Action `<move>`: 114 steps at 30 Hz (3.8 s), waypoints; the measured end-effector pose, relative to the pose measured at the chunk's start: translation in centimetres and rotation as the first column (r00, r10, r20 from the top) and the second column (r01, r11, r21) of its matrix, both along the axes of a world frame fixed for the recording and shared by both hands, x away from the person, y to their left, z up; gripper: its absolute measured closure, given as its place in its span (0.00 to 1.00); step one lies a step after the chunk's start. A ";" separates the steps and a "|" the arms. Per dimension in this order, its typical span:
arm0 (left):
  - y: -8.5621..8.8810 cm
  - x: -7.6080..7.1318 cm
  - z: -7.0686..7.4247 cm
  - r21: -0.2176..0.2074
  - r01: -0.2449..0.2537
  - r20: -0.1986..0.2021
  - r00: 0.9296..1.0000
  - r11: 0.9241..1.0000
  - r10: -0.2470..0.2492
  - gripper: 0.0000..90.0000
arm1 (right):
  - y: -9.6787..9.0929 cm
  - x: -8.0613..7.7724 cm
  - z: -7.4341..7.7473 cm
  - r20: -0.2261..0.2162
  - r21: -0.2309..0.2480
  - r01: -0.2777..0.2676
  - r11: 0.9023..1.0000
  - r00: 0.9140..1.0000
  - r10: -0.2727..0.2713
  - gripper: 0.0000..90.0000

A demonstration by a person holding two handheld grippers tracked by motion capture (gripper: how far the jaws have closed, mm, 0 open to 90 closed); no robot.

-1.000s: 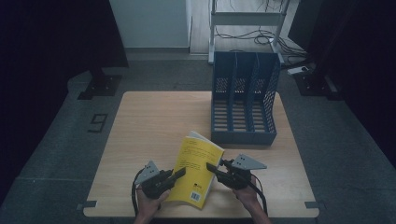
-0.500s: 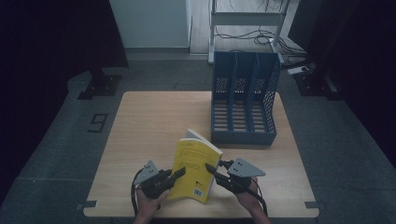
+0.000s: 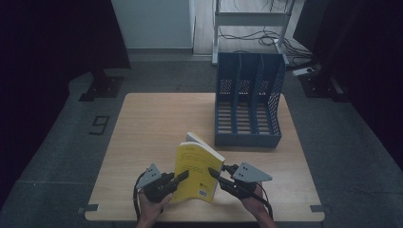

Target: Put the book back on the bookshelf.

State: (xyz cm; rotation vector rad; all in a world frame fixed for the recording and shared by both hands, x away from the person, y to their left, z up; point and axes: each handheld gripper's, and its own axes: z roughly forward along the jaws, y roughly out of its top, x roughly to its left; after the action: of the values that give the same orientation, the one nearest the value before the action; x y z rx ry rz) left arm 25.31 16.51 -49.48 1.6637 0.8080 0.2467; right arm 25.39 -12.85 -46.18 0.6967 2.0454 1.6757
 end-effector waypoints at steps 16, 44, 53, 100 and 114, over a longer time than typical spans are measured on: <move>-0.2 -0.2 0.2 0.002 0.018 0.023 1.000 1.000 -0.018 0.88 | 1.1 -0.4 -0.3 0.014 -0.024 0.000 1.000 1.000 0.001 0.77; -0.2 0.3 -0.1 0.019 -0.031 0.009 0.999 0.999 0.030 0.72 | 1.9 -1.1 0.1 0.091 -0.101 0.036 0.994 0.995 -0.026 0.79; -0.3 0.5 -0.3 0.043 -0.048 0.002 0.999 0.998 0.048 0.63 | 2.0 -1.4 0.2 0.094 -0.103 0.050 0.993 0.995 -0.040 0.81; -0.2 0.3 -0.2 0.050 -0.060 0.037 0.998 0.997 0.058 0.67 | 3.4 0.2 0.3 0.042 -0.082 0.001 0.997 0.999 0.002 0.82; -0.3 0.4 -0.4 0.047 -0.073 0.036 0.997 0.996 0.072 0.59 | 3.7 -0.4 0.4 0.048 -0.084 0.017 0.996 0.999 -0.013 0.83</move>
State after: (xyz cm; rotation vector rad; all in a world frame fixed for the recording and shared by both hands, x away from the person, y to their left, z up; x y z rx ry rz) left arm 25.75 16.25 -49.83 1.6724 0.8429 0.3470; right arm 25.01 -9.19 -45.80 0.6366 2.0595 1.5723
